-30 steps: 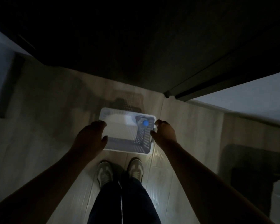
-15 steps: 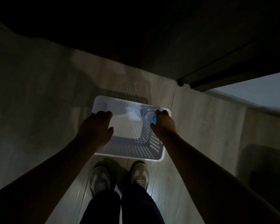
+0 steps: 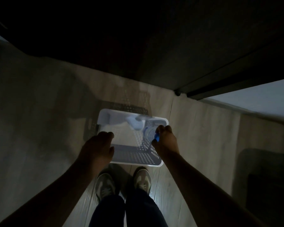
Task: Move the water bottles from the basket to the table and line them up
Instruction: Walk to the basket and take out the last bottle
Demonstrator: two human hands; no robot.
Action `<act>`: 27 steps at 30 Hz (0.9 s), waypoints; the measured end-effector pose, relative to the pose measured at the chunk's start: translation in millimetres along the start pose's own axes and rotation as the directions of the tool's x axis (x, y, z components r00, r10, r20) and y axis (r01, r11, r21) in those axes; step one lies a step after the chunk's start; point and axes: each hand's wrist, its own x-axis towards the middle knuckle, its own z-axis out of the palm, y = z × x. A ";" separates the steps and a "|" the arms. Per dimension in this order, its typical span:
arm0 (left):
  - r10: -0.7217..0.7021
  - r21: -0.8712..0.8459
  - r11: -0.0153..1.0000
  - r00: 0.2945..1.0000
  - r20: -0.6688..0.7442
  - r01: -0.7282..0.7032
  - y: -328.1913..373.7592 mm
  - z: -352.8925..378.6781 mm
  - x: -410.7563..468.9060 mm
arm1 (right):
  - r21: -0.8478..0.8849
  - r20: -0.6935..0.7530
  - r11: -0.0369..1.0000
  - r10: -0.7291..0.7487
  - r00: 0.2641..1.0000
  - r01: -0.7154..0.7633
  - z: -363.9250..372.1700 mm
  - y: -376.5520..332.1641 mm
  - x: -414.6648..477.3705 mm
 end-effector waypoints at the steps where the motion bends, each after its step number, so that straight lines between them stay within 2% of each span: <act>1: 0.007 -0.009 1.000 1.000 0.003 -0.007 3.8 -7.8 -8.9 | 0.025 -0.003 1.000 0.002 1.000 -0.001 -9.9 -4.3 -13.5; 8: -0.008 -0.050 0.999 0.999 0.042 0.010 34.4 -75.2 -90.5 | 0.181 -0.086 0.983 -0.022 0.996 0.038 -88.4 -44.8 -114.7; 14: -0.017 -0.160 0.987 0.999 -0.041 0.011 68.4 -141.6 -181.6 | 0.232 -0.210 0.965 -0.077 0.975 0.126 -170.9 -81.7 -209.7; 18: -0.103 -0.345 0.937 0.985 -0.137 0.049 92.5 -193.9 -247.4 | 0.207 -0.273 0.952 -0.164 0.948 0.224 -235.3 -109.0 -267.9; 24: -0.147 -0.361 0.931 0.958 -0.247 0.049 134.1 -260.7 -322.2 | 0.123 -0.240 0.915 -0.350 0.906 0.386 -340.7 -136.8 -332.8; 27: -0.182 -0.394 0.918 0.931 -0.317 0.046 154.3 -287.8 -355.2 | 0.081 -0.207 0.861 -0.478 0.854 0.502 -386.3 -144.8 -364.3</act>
